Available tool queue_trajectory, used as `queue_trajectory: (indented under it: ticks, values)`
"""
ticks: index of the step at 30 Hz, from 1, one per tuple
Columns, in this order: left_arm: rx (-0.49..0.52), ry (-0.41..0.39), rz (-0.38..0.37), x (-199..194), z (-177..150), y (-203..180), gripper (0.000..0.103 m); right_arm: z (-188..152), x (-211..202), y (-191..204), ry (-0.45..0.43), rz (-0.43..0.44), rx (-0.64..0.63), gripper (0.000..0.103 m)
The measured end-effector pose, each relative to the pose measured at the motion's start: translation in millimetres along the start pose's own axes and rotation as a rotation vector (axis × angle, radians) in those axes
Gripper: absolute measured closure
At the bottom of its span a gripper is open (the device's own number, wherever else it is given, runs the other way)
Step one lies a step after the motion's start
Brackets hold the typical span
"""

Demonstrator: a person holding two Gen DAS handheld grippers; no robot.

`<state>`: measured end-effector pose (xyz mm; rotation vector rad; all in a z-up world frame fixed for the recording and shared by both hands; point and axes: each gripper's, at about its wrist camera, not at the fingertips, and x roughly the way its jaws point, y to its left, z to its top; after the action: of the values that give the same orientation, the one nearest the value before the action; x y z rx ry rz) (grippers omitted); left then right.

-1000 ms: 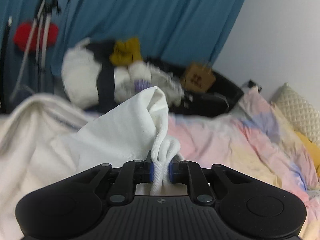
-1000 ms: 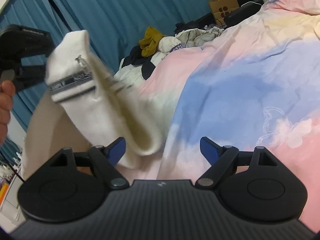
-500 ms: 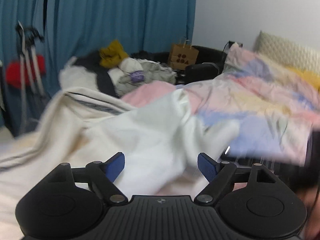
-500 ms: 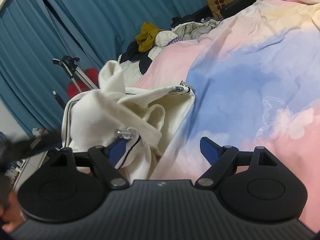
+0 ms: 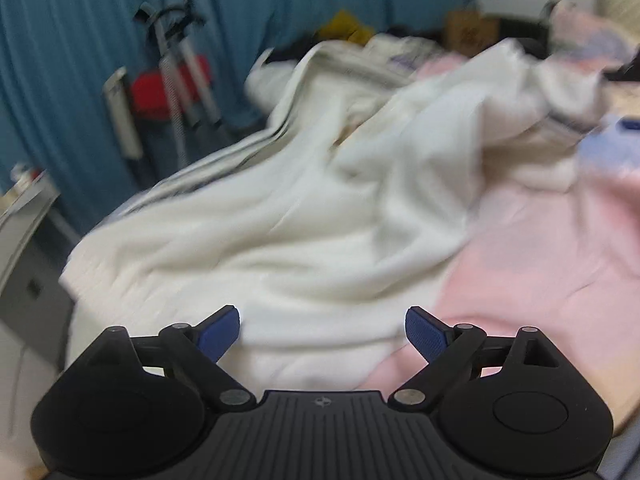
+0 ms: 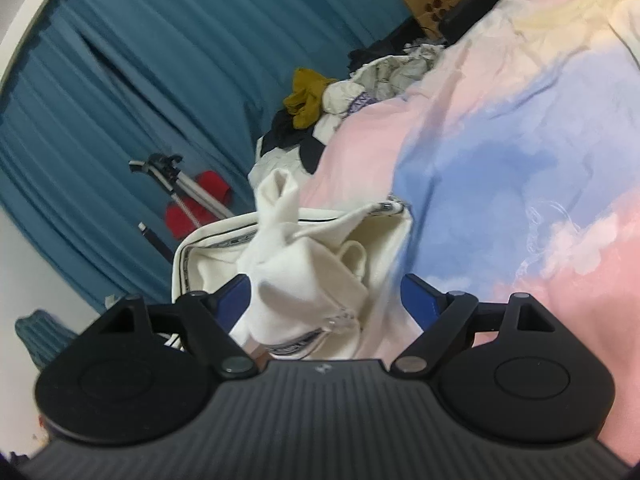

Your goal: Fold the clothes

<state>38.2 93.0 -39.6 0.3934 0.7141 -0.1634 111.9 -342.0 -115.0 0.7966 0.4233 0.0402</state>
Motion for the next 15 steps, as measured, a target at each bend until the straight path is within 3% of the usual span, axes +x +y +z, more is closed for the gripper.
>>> queue_trajectory:
  ticks: [3, 6, 7, 9, 11, 15]
  values:
    - [-0.036, 0.045, 0.064, 8.9, -4.3, 15.2, 0.011, 5.0, 15.8, 9.5, 0.015, -0.009, -0.044, 0.018]
    - [-0.115, 0.057, 0.051, 9.8, -6.3, 28.1, 0.009, 11.5, 36.7, 18.1, 0.051, -0.027, -0.103, 0.020]
    - [-0.131, 0.062, 0.044, 11.1, -5.8, 29.7, 0.008, 12.7, 40.6, 19.6, 0.067, -0.023, -0.116, 0.025]
    - [-0.161, 0.073, 0.032, 13.9, -4.9, 32.6, 0.007, 15.0, 48.6, 22.6, 0.100, -0.014, -0.143, 0.056]
    - [-0.182, 0.082, 0.025, 15.3, -4.7, 35.4, 0.006, 15.1, 48.9, 28.8, 0.111, -0.030, -0.196, 0.075]
    - [-0.194, 0.116, 0.039, 21.7, -4.5, 36.5, 0.006, 27.7, 38.4, 38.5, 0.055, -0.055, -0.260, 0.085]
